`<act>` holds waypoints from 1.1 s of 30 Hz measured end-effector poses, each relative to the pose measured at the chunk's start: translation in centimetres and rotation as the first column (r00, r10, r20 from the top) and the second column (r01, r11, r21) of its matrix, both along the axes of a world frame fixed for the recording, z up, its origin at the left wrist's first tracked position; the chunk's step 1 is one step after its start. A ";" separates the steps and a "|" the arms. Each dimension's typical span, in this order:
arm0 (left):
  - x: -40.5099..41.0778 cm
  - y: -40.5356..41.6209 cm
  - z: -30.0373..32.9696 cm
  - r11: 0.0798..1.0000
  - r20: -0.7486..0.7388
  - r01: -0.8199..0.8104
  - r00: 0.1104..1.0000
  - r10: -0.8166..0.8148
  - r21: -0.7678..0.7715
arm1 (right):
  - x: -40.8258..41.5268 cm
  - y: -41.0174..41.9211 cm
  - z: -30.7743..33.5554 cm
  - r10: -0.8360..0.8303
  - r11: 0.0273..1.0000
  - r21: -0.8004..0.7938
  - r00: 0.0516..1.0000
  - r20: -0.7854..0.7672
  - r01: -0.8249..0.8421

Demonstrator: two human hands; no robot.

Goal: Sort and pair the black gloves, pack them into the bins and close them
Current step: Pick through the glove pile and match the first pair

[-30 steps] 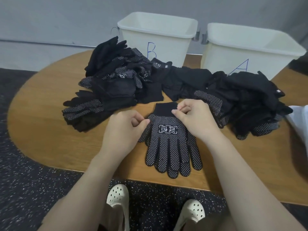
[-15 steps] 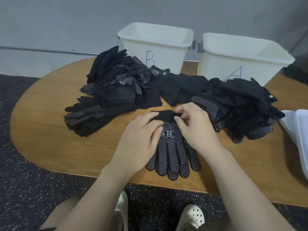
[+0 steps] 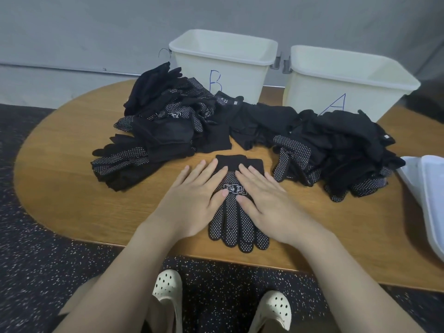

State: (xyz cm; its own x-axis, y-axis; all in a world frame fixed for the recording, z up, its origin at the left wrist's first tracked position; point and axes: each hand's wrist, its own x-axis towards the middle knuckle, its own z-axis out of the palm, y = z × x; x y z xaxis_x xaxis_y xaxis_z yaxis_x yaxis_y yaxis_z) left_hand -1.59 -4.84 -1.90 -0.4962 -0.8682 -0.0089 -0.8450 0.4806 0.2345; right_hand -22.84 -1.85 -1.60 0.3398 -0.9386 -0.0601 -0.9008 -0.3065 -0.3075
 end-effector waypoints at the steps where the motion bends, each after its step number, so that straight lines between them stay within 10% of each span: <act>1: 0.1 0.0 0.1 1.000 0.011 0.005 1.000 -0.005 0.008 | -0.1 0.1 0.0 0.007 1.000 0.008 1.000 -0.030 -0.006; 19: 2.5 2.6 0.6 0.988 0.030 0.147 0.988 -0.149 0.052 | -0.6 1.2 0.0 0.053 0.997 -0.048 0.993 -0.107 -0.059; 33: -1.4 1.6 0.7 0.998 -0.138 0.054 0.989 -0.056 -0.023 | -4.9 -1.1 2.4 -0.279 0.784 -0.455 0.894 0.350 0.422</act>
State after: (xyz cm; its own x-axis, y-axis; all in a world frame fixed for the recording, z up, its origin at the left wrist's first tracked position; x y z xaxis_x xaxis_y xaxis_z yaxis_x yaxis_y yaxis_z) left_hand -3.01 -3.28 -1.19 -0.5385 -0.8389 0.0790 -0.7774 0.5308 0.3375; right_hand -27.77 -2.93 0.77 -0.0838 -0.8638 0.4969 -0.8899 -0.1595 -0.4274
